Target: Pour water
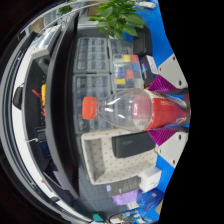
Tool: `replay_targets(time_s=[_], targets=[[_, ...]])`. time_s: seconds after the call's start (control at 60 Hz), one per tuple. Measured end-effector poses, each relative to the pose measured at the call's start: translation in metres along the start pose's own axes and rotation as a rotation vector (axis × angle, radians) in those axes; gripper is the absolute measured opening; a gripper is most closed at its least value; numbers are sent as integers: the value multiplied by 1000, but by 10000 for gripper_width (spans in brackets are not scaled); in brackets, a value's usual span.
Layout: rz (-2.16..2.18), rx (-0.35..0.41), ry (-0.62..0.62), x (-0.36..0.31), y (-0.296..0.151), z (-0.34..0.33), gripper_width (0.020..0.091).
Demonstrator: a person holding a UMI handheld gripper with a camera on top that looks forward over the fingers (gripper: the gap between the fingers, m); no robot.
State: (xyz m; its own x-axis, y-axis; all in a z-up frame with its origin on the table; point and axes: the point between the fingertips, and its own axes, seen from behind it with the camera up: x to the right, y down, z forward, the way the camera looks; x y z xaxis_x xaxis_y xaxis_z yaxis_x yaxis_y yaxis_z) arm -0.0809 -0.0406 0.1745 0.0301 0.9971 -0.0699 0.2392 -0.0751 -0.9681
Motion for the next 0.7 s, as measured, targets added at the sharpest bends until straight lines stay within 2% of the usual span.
replay_targets(time_s=[0.1,0.283,0.317,0.333,0.35,0.433,0.5,0.583,0.7], targets=[[-29,-38,36,26,28,7,439],[-57,-60,36,48,74,20,437],[-63,-68,34,49,84,21,468],[-65,-41,27,48,81,22,492],[-67,-20,26,48,78,21,454],[-63,11,17,46,79,21,451],[-86,14,11,44,80,18,455],[-90,18,15,44,81,17,498],[-86,-24,19,43,85,16,560]])
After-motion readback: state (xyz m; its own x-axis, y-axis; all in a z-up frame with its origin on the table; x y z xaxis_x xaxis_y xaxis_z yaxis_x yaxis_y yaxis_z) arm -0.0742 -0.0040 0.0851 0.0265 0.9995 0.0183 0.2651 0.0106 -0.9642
